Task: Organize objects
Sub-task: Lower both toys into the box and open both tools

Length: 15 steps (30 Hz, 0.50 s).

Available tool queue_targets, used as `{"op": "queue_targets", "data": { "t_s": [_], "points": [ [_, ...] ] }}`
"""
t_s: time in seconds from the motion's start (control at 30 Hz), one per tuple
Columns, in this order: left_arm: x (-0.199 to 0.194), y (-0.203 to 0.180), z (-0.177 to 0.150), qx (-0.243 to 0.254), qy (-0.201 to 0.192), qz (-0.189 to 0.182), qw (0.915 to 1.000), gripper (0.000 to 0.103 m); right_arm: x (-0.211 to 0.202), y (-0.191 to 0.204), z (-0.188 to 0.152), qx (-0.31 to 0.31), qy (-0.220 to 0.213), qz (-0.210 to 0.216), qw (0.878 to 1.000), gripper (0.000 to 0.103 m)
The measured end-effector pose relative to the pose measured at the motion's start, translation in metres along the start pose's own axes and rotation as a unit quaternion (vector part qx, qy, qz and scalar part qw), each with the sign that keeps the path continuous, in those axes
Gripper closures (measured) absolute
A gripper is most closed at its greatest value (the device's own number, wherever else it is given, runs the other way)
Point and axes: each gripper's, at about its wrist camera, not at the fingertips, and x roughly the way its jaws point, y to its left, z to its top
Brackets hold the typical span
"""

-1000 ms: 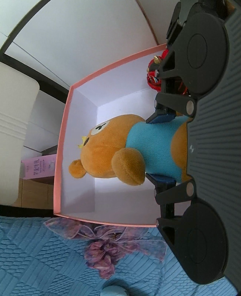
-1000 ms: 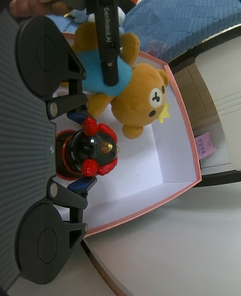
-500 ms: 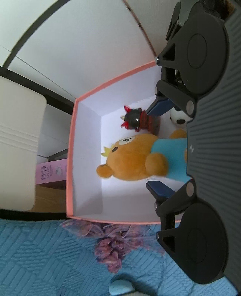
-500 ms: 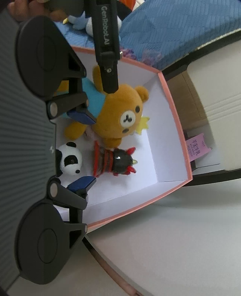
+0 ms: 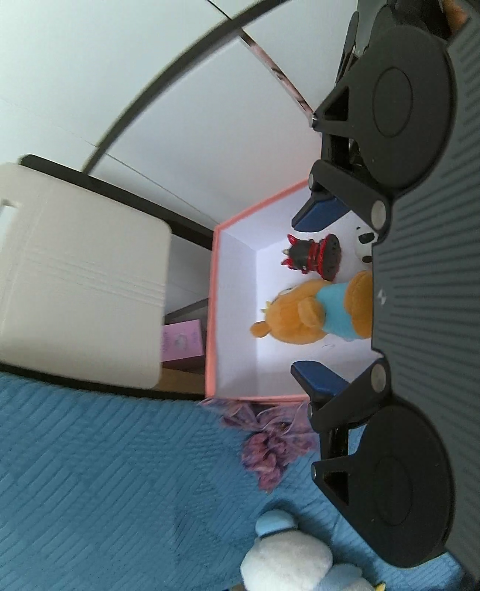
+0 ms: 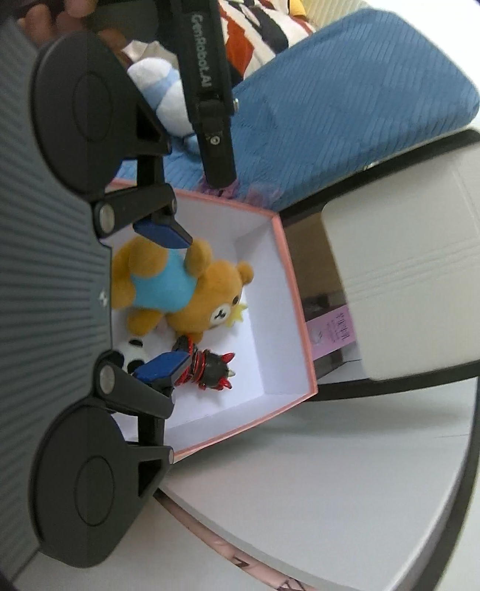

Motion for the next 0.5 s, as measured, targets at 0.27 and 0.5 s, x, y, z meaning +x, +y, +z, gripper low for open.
{"op": "queue_targets", "data": {
  "t_s": [0.27, 0.5],
  "points": [
    [-0.075, 0.017, -0.002, -0.006, -0.052, 0.01, 0.9986, 0.022, -0.043, 0.04, -0.003, -0.033, -0.029, 0.018, 0.999, 0.039],
    [-0.137, 0.04, -0.018, -0.011, -0.085, 0.018, 0.9961, 0.022, -0.077, 0.074, -0.019, -0.054, -0.041, 0.038, 0.997, 0.038]
  ]
}}
